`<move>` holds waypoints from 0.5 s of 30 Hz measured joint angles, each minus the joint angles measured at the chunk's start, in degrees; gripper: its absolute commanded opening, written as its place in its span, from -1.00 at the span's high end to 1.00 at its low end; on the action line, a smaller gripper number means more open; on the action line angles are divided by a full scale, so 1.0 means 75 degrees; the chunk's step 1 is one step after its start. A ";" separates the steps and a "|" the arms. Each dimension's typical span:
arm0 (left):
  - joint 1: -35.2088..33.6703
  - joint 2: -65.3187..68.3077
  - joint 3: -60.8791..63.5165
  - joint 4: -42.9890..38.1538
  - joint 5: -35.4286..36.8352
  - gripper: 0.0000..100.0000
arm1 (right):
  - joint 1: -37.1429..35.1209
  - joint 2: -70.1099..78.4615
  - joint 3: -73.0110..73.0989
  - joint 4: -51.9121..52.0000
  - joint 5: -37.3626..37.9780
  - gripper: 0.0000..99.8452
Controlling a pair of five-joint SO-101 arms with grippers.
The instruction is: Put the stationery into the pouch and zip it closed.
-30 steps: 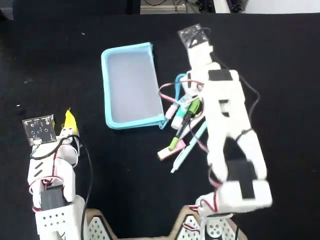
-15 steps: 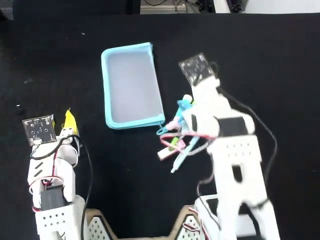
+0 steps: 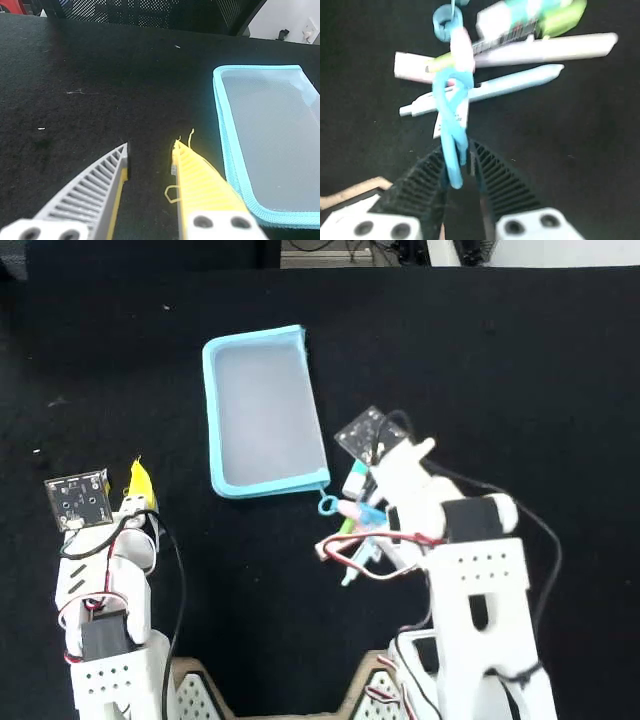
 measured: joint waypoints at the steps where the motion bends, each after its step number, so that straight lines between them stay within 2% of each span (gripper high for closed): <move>1: 0.0000 0.0000 0.0000 0.0000 0.0000 0.70 | 0.0000 0.0141 0.0129 -0.0094 0.0000 0.97; 3: 0.0000 0.0000 0.0000 0.0000 0.0000 0.70 | 0.0023 0.0434 0.0270 -0.0211 0.0012 0.93; 8: 0.0000 0.0000 0.0000 0.0000 0.0000 0.70 | 0.0035 0.0879 0.0281 -0.0199 0.0012 0.63; 15: 0.0000 0.0000 0.0000 0.0000 0.0000 0.70 | 0.0035 0.0891 -0.1008 0.1418 0.0012 0.60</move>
